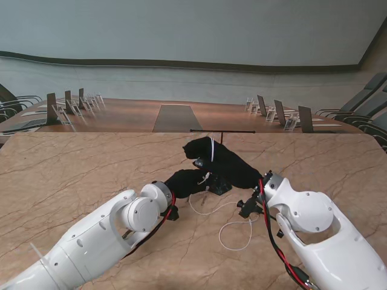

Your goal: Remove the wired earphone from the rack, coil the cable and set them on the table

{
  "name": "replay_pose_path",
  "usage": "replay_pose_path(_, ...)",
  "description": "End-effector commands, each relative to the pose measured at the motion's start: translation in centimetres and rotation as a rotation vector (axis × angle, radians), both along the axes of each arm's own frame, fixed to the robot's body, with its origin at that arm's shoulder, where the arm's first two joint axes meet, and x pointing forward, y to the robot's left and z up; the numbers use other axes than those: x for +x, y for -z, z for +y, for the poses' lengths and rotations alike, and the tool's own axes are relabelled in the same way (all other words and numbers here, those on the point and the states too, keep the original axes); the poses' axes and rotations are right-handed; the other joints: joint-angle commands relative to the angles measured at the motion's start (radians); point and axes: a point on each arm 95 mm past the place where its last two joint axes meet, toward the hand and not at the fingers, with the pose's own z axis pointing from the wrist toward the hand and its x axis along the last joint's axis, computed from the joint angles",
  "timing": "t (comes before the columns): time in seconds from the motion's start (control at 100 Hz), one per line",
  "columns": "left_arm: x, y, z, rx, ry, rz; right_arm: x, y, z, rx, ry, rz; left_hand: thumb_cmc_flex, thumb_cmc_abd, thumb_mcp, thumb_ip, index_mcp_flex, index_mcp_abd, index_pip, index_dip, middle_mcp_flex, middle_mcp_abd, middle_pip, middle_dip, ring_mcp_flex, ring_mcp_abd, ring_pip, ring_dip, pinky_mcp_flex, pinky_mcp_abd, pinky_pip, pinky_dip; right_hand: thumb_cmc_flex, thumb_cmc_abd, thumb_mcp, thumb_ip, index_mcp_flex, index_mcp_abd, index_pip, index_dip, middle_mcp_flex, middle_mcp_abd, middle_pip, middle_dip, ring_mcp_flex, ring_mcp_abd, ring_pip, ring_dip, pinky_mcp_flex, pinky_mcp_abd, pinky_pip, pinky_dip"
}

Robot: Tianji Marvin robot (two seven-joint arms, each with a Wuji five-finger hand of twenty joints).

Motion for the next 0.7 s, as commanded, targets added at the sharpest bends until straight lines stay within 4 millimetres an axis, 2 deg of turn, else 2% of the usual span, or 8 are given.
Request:
replay_pose_path(0.0,0.4,-0.1,0.1,0.000,-0.004,-0.008,-0.6,0.2,0.2,0.001,-0.012,0.004,0.069,0.043,-0.014,-0.025,0.009,-0.025,0.010,0.011,0.001,-0.017,0.038,-0.014,0.017,-0.013,0.022,0.002,-0.001,0.006,0.014,-0.004,0.053,0.060,-0.009,0.019,-0.011,-0.024,0.018,0.010,0.026,0.000,0.001,-0.003,0.018,0.005,0.004,0.000,0.011,-0.021,0.004,-0.013)
replay_pose_path(0.19,1.3,-0.4,0.9,0.010,-0.022,-0.029,-1.4,0.7,0.1,-0.003,-0.027,0.016,0.069,0.042,-0.020,-0.025,0.014,-0.019,0.001,0.012,0.006,-0.010,0.066,-0.025,0.025,-0.006,0.036,0.008,0.004,0.013,0.026,0.000,0.053,0.059,-0.009,0.019,-0.009,-0.024,0.026,0.013,0.043,0.006,0.002,-0.002,0.037,0.014,0.009,0.002,0.028,-0.012,0.011,-0.011)
replay_pose_path(0.69,2.1,-1.4,2.8,0.045,-0.047,-0.080,-3.1,2.9,-0.4,-0.013,-0.084,0.132,0.069,0.040,-0.031,-0.024,0.028,-0.012,-0.018,0.015,0.022,-0.004,0.103,-0.042,0.046,0.008,0.060,0.019,0.018,0.022,0.052,0.003,0.053,0.065,-0.014,0.019,-0.012,-0.025,0.029,0.016,0.045,0.004,-0.007,-0.004,0.036,0.011,0.001,-0.001,0.025,-0.014,0.004,-0.013)
